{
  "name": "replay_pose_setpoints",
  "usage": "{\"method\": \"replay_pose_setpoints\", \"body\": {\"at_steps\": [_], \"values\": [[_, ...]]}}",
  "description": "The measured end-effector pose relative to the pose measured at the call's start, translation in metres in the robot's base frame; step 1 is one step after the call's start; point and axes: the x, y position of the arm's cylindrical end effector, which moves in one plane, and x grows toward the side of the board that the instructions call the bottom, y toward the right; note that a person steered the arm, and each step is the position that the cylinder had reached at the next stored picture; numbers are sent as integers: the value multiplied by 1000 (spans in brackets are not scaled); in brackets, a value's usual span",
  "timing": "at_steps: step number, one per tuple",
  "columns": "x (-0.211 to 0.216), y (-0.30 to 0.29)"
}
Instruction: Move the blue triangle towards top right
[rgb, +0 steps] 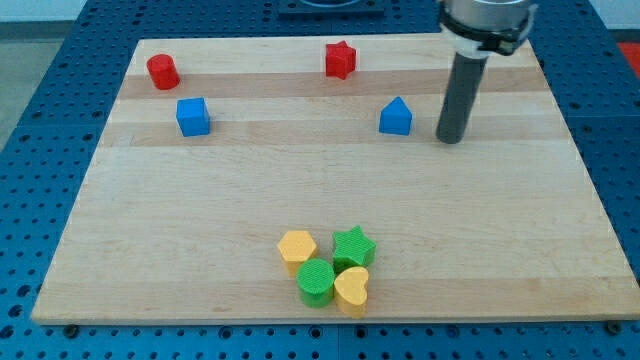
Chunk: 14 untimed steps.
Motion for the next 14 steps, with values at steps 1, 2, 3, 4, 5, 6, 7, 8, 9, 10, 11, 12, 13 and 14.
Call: {"method": "replay_pose_setpoints", "body": {"at_steps": [1,2,3,4,5,6,7,8,9,10,11,12,13,14], "values": [[0,-4],[24,-46],[46,-91],[31,-107],[-22,-89],[-81,-32],[-113,8],[-113,8],[-110,-8],[-60,-32],[-26,2],[-80,66],[-90,69],[-76,60]]}}
